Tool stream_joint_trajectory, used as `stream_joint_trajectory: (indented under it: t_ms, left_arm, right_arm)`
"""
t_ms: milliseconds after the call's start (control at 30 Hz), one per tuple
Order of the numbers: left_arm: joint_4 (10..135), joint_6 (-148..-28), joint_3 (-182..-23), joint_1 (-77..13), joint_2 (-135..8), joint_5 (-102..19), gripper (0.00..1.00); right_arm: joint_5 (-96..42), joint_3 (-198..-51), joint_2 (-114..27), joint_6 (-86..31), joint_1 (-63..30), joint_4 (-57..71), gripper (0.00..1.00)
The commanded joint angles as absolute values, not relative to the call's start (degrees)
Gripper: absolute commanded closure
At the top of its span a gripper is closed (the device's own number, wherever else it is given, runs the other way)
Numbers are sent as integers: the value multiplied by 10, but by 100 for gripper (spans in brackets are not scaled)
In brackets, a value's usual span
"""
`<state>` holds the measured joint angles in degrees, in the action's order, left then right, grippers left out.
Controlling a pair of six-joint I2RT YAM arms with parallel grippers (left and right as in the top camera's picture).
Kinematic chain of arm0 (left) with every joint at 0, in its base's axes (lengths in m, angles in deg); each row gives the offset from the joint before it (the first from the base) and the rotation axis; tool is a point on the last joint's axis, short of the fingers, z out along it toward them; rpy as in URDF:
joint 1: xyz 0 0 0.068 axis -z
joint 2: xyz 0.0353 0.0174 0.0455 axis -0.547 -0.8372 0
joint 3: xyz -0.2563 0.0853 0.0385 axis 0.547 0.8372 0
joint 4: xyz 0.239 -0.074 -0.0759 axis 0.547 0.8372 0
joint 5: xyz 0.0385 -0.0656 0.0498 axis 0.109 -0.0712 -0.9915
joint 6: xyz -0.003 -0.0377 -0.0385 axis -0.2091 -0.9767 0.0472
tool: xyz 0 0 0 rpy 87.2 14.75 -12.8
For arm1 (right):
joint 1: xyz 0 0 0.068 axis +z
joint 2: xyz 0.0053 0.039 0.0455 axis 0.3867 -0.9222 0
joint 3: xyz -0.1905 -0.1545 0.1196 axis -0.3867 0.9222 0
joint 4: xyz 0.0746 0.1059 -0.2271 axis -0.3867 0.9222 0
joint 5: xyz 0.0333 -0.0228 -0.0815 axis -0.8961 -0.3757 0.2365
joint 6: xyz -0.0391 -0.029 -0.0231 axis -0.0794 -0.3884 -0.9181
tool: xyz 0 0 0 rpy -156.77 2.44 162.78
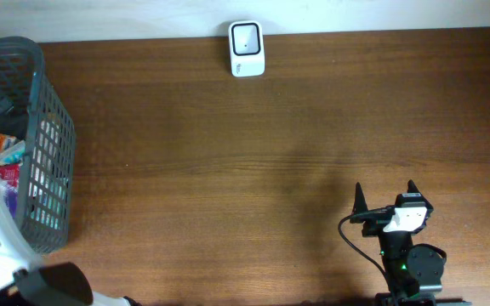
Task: Scan the item barcode
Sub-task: 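Reach the left gripper into the basket and grasp the floral pink package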
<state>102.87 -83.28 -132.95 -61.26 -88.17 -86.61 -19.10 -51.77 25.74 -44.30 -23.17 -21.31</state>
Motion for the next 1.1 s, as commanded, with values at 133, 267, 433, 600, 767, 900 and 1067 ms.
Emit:
stream_joint_trajectory:
  t_ms: [133, 267, 433, 600, 767, 900, 1067]
  left_arm:
    - [1101, -904, -1333, -685, -1010, -889, 0]
    - [1097, -936, -1302, -705, -1067, -878, 0]
    - [1033, -961, -1286, -705, -1155, -835, 1]
    - [1020, -972, -1286, -705, -1211, -835, 32]
    - [1070, -969, -1324, -705, -1216, -835, 100]
    - [1255, -970, -1614, -705, -1215, -828, 100]
    - [1355, -959, -1938, -704, -1209, -666, 100]
  right_arm:
    - [-186, -514, 261, -443, -227, -211, 1]
    - [-186, -514, 261, -443, -227, -211, 1]
    - [-186, -514, 261, -443, -227, -211, 1]
    - [-186, -514, 261, -443, -227, -211, 1]
    - [-186, -514, 261, -443, -227, -211, 1]
    - [-186, -514, 261, -443, -227, -211, 1]
    - [-186, -514, 261, -443, -227, -211, 1]
